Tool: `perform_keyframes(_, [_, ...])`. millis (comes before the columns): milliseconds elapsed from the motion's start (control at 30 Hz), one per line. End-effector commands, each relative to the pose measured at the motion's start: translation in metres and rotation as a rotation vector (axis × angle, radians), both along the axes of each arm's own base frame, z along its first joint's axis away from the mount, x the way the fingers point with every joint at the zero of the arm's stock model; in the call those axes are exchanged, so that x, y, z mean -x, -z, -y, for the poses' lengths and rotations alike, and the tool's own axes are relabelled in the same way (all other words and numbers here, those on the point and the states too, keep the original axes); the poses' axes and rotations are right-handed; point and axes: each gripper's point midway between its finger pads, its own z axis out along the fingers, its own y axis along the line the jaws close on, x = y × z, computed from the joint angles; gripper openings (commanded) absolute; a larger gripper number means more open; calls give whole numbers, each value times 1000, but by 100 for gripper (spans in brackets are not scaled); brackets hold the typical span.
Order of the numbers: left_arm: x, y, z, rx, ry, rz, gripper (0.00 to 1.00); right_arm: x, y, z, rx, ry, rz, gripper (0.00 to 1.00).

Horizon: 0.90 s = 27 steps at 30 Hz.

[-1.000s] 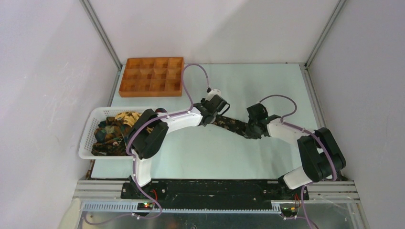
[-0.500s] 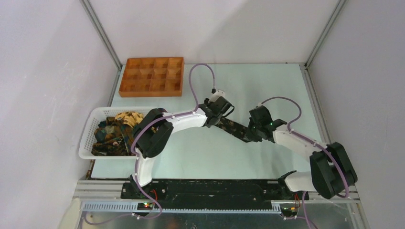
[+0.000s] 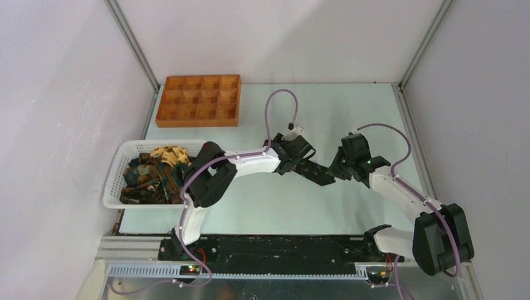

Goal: Roll the ties
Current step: Roll the tie at the center of the board.

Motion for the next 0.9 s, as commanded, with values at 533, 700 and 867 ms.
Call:
perform_keyframes(533, [11, 4, 37, 11, 110, -71, 48, -3, -7, 10, 8, 12, 24, 19])
perform_keyframes(700, [17, 4, 45, 57, 129, -108, 51, -3, -5, 10, 10, 11, 20, 20])
perform_keyframes(867, [21, 2, 54, 109, 148, -140, 52, -2, -4, 10, 11, 13, 19, 21])
